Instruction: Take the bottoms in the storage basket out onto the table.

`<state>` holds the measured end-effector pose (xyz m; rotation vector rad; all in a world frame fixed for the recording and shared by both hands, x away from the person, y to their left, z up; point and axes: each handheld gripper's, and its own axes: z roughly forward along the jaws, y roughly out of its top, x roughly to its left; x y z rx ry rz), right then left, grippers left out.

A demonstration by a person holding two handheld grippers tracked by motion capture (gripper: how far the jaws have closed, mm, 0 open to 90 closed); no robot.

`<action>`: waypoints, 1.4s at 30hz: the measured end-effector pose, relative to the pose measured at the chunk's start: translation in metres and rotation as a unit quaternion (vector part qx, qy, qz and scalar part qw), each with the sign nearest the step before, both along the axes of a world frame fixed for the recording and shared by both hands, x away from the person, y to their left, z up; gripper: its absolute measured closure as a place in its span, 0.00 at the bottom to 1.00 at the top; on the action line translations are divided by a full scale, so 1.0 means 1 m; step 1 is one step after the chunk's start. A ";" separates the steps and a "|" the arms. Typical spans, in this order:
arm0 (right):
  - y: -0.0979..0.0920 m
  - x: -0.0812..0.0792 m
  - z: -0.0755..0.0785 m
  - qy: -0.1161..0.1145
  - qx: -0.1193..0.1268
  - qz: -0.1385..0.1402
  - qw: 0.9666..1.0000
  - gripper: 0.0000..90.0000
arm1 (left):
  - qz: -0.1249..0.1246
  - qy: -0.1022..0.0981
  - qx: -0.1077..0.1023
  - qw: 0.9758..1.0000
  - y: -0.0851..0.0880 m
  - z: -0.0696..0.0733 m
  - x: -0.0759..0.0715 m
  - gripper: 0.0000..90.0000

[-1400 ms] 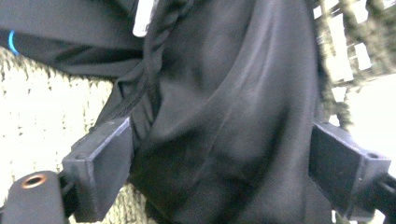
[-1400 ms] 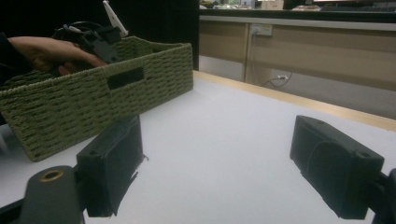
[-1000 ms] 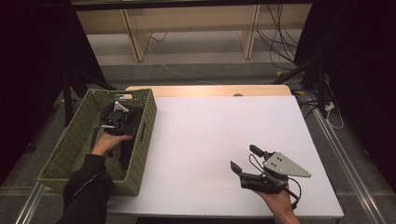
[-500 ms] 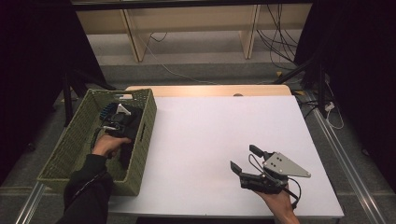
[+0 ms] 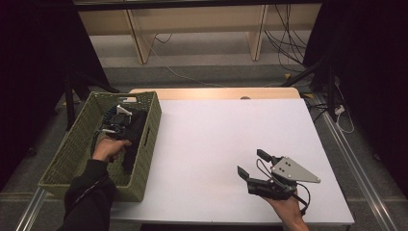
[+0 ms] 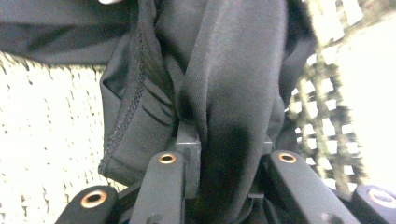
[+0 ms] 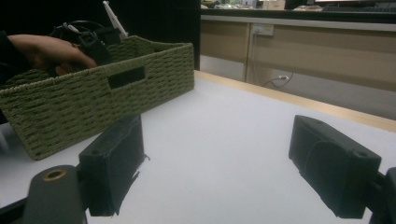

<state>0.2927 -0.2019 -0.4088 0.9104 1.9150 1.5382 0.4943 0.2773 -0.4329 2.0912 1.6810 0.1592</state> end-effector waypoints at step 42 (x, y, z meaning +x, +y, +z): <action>-0.001 0.000 0.001 -0.002 0.005 -0.002 1.000 0.21 | 0.032 -0.222 -0.159 0.961 0.021 0.087 -0.033 0.83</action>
